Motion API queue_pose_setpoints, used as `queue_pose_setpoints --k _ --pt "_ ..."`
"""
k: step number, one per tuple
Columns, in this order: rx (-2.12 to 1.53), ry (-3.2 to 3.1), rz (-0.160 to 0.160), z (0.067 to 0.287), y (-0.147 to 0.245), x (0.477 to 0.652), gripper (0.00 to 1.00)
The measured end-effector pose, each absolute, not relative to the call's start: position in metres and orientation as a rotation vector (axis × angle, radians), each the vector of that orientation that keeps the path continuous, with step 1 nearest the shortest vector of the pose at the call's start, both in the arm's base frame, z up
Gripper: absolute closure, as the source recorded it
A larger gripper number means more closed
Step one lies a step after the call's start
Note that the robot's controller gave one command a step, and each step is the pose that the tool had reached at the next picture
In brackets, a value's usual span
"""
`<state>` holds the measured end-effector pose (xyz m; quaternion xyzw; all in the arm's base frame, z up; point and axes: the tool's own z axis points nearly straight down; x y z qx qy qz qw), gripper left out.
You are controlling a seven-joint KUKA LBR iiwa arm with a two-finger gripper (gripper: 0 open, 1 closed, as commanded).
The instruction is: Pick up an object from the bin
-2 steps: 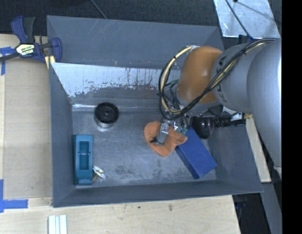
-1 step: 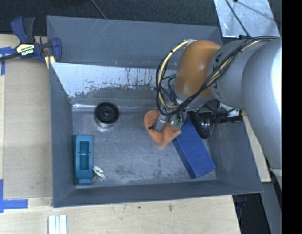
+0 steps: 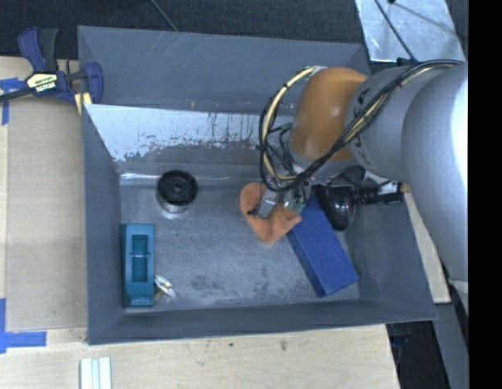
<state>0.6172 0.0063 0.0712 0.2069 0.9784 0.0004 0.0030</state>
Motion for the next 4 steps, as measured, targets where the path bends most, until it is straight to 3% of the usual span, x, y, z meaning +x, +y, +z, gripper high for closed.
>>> queue_pose_setpoints --k 2,4 --pt "0.648 3.074 0.000 0.084 0.006 0.616 1.00" --pt "0.647 3.072 0.001 0.109 0.006 0.617 1.00"
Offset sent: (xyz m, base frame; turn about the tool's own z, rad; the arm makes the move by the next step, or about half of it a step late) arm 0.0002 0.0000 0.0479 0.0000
